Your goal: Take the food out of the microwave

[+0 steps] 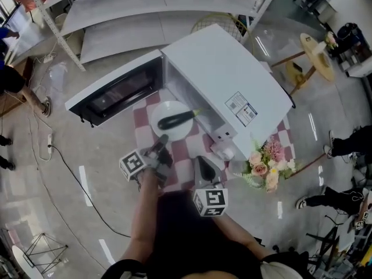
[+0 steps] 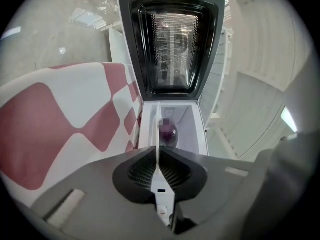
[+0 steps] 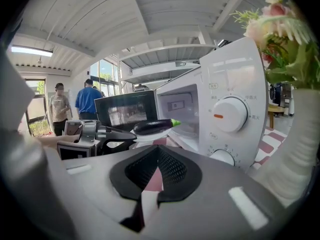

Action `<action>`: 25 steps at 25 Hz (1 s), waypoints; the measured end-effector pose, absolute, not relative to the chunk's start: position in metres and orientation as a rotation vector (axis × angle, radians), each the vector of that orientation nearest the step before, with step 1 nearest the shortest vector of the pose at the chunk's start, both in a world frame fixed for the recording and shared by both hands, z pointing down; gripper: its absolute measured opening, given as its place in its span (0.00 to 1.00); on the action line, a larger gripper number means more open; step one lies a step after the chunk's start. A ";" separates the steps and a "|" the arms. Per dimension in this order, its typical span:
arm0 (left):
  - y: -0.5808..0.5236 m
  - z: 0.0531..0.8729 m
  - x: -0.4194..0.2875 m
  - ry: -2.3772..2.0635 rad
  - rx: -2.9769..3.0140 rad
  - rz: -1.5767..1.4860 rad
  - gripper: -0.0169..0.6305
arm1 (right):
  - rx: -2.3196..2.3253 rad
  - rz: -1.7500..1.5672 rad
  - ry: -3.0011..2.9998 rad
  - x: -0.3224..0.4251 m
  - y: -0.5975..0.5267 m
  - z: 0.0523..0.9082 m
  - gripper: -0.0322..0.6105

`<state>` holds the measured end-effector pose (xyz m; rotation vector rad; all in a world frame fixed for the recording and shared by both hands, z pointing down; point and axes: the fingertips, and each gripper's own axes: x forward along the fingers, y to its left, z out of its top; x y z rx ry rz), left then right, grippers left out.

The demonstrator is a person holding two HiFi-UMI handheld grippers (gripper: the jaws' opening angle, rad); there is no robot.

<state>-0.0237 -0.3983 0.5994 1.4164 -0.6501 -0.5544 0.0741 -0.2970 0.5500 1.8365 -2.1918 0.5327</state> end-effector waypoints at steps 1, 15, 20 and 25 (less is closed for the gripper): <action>-0.396 0.599 -0.026 -0.654 1.411 -0.562 0.06 | 1.833 0.533 -2.194 0.073 -0.296 0.550 0.05; -0.370 0.595 -0.065 -0.733 1.388 -0.650 0.06 | 1.811 0.516 -2.232 0.067 -0.287 0.546 0.05; -0.358 0.593 -0.081 -0.774 1.385 -0.679 0.06 | 1.789 0.504 -2.251 0.059 -0.287 0.547 0.05; -0.348 0.589 -0.098 -0.802 1.357 -0.721 0.06 | 1.784 0.491 -2.269 0.051 -0.288 0.544 0.05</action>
